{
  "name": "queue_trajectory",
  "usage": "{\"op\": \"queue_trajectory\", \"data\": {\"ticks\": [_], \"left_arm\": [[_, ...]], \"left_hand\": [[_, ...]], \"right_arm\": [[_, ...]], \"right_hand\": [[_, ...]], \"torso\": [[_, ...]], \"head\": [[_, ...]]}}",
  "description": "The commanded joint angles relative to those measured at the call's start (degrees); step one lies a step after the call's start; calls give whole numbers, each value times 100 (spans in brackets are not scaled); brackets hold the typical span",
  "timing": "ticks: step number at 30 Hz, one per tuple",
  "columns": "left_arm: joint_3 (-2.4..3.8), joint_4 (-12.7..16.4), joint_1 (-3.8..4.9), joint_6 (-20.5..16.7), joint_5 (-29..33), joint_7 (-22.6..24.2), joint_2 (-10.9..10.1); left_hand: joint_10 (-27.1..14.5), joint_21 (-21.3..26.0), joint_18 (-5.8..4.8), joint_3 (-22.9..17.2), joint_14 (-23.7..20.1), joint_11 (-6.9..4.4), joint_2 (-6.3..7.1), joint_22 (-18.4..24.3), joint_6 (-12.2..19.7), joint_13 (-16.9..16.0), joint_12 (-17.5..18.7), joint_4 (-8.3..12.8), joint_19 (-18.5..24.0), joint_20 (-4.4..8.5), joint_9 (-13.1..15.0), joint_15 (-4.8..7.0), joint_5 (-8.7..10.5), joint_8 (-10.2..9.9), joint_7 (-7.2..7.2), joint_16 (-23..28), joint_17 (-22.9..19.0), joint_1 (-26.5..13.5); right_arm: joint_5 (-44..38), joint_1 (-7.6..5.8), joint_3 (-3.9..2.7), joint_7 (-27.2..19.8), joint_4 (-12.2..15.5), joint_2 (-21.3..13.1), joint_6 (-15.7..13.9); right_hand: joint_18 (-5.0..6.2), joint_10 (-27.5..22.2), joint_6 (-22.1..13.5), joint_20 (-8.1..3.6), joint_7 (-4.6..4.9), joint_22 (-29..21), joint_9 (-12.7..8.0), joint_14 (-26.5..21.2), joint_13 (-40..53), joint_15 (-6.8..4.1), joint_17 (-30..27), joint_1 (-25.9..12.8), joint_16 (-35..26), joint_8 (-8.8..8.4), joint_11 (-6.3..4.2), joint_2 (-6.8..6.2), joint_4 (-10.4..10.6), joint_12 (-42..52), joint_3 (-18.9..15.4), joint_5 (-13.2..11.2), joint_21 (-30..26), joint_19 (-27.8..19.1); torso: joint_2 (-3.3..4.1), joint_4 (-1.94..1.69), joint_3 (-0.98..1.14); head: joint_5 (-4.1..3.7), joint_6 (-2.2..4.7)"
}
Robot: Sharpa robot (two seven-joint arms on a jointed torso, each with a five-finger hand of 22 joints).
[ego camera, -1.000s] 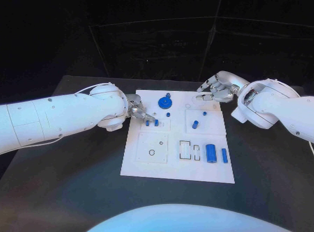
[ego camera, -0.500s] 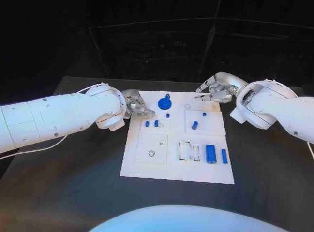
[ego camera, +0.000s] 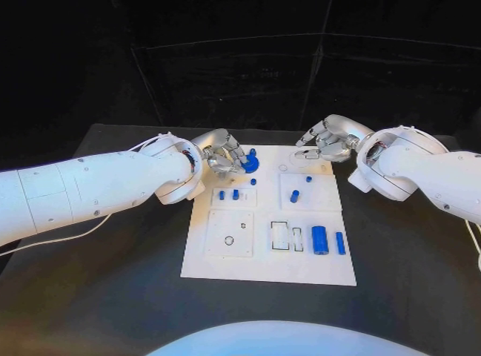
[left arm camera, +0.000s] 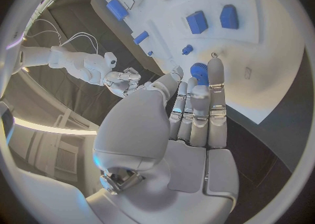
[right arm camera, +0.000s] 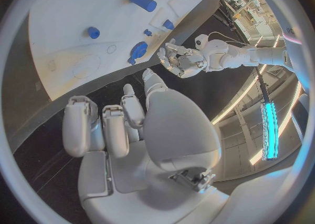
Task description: Assemble the parts on the task board
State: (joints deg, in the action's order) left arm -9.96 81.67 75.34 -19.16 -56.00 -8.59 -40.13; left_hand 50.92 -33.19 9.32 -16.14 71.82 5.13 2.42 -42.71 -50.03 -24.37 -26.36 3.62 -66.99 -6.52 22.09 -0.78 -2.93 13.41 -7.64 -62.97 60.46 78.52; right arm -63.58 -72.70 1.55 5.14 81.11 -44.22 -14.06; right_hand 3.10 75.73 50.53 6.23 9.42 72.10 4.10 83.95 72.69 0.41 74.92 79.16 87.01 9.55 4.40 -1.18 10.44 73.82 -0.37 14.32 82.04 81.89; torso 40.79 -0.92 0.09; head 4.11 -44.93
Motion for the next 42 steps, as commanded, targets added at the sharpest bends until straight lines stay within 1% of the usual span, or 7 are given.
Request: {"op": "queue_trajectory", "data": {"ticks": [1,5,8,15,22,33,42], "left_arm": [[-15,-133,-8,-233,-950,752,94],[-39,-271,-25,-64,-1477,790,244],[-48,-368,-32,133,-1839,696,366],[-54,-589,-37,537,-2224,458,591],[-54,-750,-38,842,-2297,370,780],[-56,-829,-44,1035,-2315,255,900],[-61,-923,-51,1104,-2354,152,986]], "left_hand": [[28,-145,94,-65,338,23,164,-82,-133,265,175,-21,-201,-19,-218,-3,-6,-114,49,-490,351,-97],[21,-1200,-63,-53,747,32,308,-929,-208,498,309,-66,-733,-14,-415,-5,2,-224,86,-1075,839,-198],[-71,-1537,-105,32,867,14,419,-1206,-191,615,399,-103,-887,18,-520,32,11,-300,108,-1266,990,-271],[130,-2504,-265,199,1244,-73,444,-2006,-369,809,401,-205,-1329,147,-716,152,15,-365,163,-1774,1498,-314],[330,-2835,-318,301,1358,-121,422,-2287,-521,942,439,-256,-1488,203,-827,218,16,-397,189,-1902,1614,-303],[541,-3026,-356,324,1425,-160,363,-2457,-686,1061,500,-281,-1575,229,-905,232,16,-408,196,-1968,1675,-253],[727,-3155,-384,188,1460,-186,219,-2575,-814,1151,559,-242,-1622,228,-955,221,14,-410,201,-2005,1712,-95]], "right_arm": [[-12,-9,-3,-58,10,5,7],[-12,-9,-3,-62,5,11,8],[-12,-9,-3,-66,-2,22,9],[-12,-9,-3,-101,-14,49,-28],[-12,-9,-3,-129,-21,66,-94],[-12,-9,-3,-133,-18,74,-113],[-12,-9,-3,-128,-16,75,-110]], "right_hand": [[58,-34,-48,-12,9,-5,-9,465,-9,-31,956,-19,-27,17,14,38,5,-19,-34,27,-35,-44],[58,-34,-48,-12,9,-5,-9,465,-9,-31,956,-19,-27,17,14,38,5,-19,-34,27,-35,-44],[58,-34,-48,-12,9,-5,-9,465,-9,-31,956,-19,-27,17,14,38,5,-19,-34,27,-35,-44],[57,-29,-51,-12,9,-1,-9,468,-3,-31,966,-11,-21,19,14,44,6,-13,-33,34,-34,-41],[57,-31,-56,-12,9,-5,-9,470,-4,-32,970,19,-20,27,13,62,2,-12,-29,80,-38,-42],[58,-32,-60,-13,10,-10,-9,469,-4,-33,966,31,-23,32,13,70,4,-11,-29,114,-42,-42],[58,-30,-60,-13,10,-10,-9,469,-2,-33,966,35,-24,34,13,73,5,-9,-30,127,-42,-42]], "torso": [[-2,0,6],[2,-13,-3],[4,-10,-2],[2,6,7],[1,-3,7],[-2,-7,8],[-3,-9,5]], "head": [[-21,16],[-40,35],[-33,34],[20,34],[-12,14],[-45,4],[-45,-2]]}}
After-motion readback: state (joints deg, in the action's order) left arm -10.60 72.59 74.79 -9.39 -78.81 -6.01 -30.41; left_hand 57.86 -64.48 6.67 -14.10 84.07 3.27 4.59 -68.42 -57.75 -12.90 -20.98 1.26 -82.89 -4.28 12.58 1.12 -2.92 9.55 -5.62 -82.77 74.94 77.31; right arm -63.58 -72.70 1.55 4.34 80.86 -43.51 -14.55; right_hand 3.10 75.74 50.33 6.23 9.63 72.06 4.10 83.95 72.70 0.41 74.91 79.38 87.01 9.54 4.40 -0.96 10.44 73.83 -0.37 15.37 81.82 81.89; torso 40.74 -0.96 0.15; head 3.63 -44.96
